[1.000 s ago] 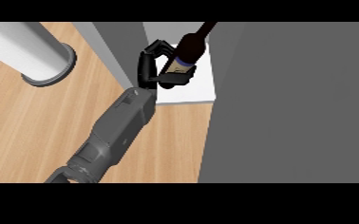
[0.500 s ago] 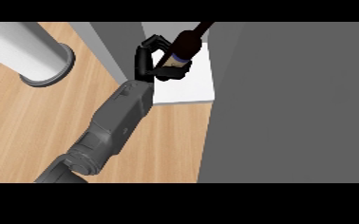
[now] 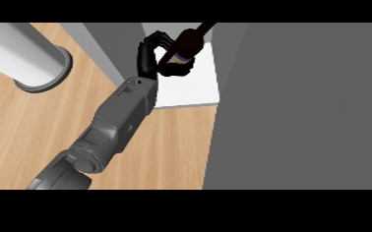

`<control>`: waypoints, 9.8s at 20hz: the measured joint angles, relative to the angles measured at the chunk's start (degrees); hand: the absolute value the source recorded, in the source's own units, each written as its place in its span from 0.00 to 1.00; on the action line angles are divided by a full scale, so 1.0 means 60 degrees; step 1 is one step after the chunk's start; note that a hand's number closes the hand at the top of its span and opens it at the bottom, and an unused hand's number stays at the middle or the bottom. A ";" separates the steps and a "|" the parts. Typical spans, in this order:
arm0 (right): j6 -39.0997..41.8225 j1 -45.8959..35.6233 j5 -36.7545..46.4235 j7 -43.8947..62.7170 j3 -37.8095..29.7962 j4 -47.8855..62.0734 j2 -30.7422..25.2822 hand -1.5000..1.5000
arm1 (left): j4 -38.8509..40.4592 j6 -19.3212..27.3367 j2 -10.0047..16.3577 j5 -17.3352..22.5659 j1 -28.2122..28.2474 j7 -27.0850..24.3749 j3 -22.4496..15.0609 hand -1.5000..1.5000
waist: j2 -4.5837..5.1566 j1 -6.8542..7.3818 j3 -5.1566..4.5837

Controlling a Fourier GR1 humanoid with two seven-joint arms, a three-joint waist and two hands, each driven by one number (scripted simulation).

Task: Pick up the wine, place it into the cabinet and close the cabinet

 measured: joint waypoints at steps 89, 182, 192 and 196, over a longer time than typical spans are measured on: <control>0.0753 0.0180 -0.1040 -0.0727 -0.0393 0.0366 0.0383 0.00 | 0.0715 -0.0020 0.0234 0.2350 -0.0360 0.1487 -0.0467 1.00 | 0.0314 -0.0778 0.0001; -0.0873 -0.0457 -0.0099 0.0359 0.0332 0.0081 -0.0520 0.00 | -1.5044 0.1834 0.0386 -0.0327 0.7521 0.4103 -0.5836 1.00 | -0.0277 0.0783 0.0006; -0.0530 -0.0247 -0.0282 0.0177 0.0804 0.0086 -0.0473 1.00 | -1.8005 0.0662 0.2615 -0.0453 0.9963 0.3985 -0.6447 1.00 | -0.0263 0.0796 0.0023; -0.0288 -0.0320 -0.0304 0.0076 0.1405 0.0063 -0.0362 1.00 | -1.8765 -0.0231 0.3782 -0.0075 1.0800 0.3649 -0.6075 1.00 | -0.0257 0.0811 0.0061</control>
